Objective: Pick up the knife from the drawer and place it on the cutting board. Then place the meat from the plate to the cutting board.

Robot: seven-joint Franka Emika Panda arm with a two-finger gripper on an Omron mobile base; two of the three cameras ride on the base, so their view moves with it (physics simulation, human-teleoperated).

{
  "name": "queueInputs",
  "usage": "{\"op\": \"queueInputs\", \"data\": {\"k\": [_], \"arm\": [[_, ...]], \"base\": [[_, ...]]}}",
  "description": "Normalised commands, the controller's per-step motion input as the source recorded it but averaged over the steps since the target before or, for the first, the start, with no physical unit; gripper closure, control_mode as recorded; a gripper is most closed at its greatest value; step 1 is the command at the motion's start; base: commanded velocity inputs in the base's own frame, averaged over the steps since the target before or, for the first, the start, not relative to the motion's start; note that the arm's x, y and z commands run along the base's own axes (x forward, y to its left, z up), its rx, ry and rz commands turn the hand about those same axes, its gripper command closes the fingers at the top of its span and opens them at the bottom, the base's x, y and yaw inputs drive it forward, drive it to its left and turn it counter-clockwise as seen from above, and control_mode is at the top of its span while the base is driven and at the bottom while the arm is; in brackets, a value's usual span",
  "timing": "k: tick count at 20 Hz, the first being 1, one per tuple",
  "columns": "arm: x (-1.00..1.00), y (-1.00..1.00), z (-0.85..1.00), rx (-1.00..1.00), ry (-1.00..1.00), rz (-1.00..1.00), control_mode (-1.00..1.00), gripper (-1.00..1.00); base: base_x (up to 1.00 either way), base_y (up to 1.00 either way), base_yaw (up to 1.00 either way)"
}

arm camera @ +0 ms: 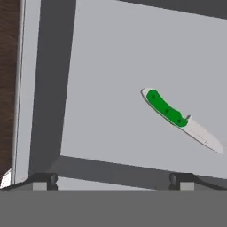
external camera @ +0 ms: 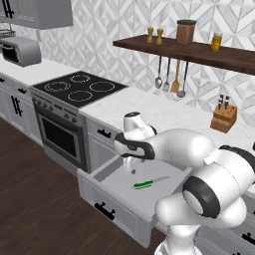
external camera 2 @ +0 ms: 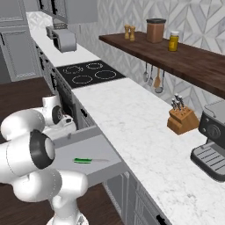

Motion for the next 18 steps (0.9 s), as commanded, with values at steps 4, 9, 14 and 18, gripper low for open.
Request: {"op": "queueInputs", "data": {"k": [4, 9, 14, 18], "arm": [[0.0, -0.35, -0.08, 0.0, -0.04, 0.59, -1.0, -1.0], [-0.11, -0.41, -0.16, 0.0, -0.03, 0.59, -1.0, -1.0], [0.2, -0.13, -0.17, 0.0, 0.0, 0.38, -1.0, -1.0], [0.21, -0.08, -0.3, 0.02, 0.0, 0.26, -1.0, -1.0]], "base": [[0.0, 0.0, 0.0], [0.0, 0.0, 0.0], [0.0, 0.0, 0.0], [0.0, 0.0, 0.0]]}}
